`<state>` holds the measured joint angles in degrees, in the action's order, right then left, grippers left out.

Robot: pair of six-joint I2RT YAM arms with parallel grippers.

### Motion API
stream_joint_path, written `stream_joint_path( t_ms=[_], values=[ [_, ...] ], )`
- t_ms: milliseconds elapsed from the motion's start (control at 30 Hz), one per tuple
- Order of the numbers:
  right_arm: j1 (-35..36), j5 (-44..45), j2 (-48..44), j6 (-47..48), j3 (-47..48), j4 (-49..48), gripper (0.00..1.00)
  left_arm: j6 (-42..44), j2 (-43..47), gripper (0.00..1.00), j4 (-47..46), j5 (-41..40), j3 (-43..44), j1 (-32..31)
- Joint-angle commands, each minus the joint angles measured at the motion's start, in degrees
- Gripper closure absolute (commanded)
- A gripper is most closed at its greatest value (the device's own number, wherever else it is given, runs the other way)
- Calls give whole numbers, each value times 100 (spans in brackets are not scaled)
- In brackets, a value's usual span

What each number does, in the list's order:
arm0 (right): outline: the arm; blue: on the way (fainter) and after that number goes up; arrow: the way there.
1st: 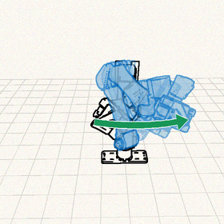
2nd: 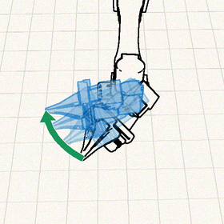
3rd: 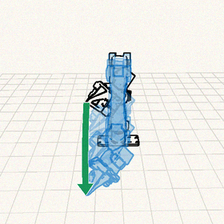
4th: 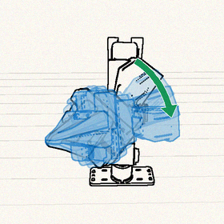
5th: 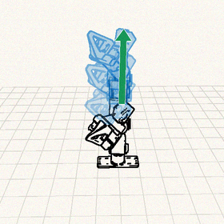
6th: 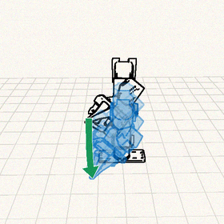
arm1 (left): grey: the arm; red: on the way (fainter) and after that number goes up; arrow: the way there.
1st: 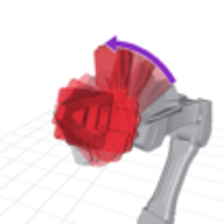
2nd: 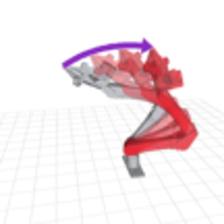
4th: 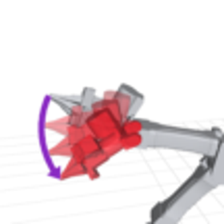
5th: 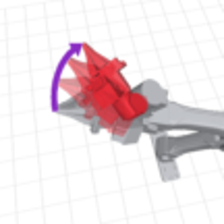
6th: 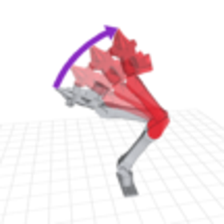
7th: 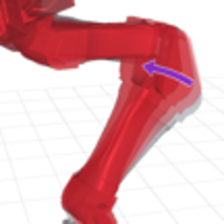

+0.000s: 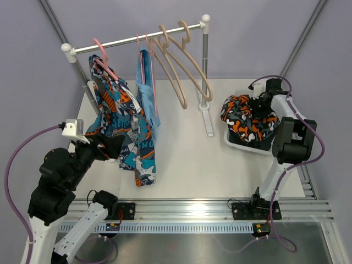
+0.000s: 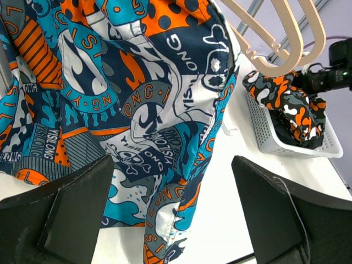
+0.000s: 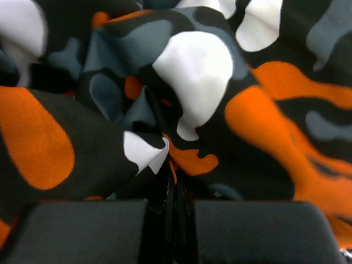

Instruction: Remove the shorts from the hanger

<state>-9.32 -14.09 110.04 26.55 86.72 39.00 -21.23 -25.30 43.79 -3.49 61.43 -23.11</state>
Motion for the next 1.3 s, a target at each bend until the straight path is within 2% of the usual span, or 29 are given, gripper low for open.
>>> stream_joint_path(
  t_ms=[0, 67, 133, 300, 400, 633, 800, 867, 900, 1033, 1133, 1233, 1267],
  values=[
    [-114, 969, 193, 228, -146, -130, 100, 5, -36, 6, -292, 59, 115, 0],
    [-122, 891, 299, 307, -120, -25, 99, -3, -54, 6, -327, 85, 71, 0],
    [-122, 663, 325, 360, -41, 168, 94, -12, -45, 6, -389, 94, 45, 9],
    [-289, 223, 36, 317, 292, 625, 61, -126, -115, 6, -494, 181, 9, 0],
    [-491, -93, -315, 272, 740, 1002, 51, -206, -151, 6, -521, 208, -26, 9],
    [-571, -595, -852, 430, 1962, 1987, 37, -241, -116, 6, -635, 208, -219, 9],
    [-571, -1418, -1019, 527, 2787, 2778, 34, -250, -115, 6, -723, 234, -298, 0],
    [-536, -1876, -1054, 790, 2947, 3189, 34, -241, -107, 6, -758, 243, -324, 0],
    [-518, -2400, -1072, 921, 3017, 3366, 34, -250, -107, 6, -784, 243, -342, 9],
    [-246, -3345, -976, 1895, 2869, 4149, 36, -285, -107, 6, -872, 278, -430, 9],
    [-96, -3680, -783, 1838, 2448, 4177, 41, -329, -89, 6, -925, 305, -474, 9],
    [-87, -3497, -528, 1294, 2069, 3668, 48, -355, -63, 6, -890, 305, -500, 9],
    [-87, -3356, -493, 1048, 1955, 3215, 49, -355, -54, 6, -881, 296, -492, 9]
  ],
)
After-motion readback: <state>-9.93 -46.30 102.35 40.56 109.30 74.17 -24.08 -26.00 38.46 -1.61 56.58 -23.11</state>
